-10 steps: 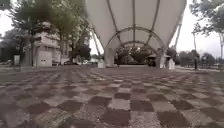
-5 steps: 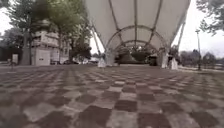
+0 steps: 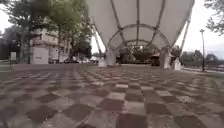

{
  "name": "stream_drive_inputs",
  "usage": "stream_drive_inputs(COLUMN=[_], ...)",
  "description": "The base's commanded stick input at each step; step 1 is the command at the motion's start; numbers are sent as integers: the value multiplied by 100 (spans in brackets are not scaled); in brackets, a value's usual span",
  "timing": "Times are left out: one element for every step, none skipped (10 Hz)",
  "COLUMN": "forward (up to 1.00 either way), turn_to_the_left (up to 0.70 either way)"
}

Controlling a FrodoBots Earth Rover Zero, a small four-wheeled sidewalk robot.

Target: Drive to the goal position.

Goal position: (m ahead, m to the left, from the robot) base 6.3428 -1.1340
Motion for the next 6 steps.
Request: stream_drive_inputs(forward=[85,85,85,85,85,85], turn_to_the_left=[13,7,1,0,0,0])
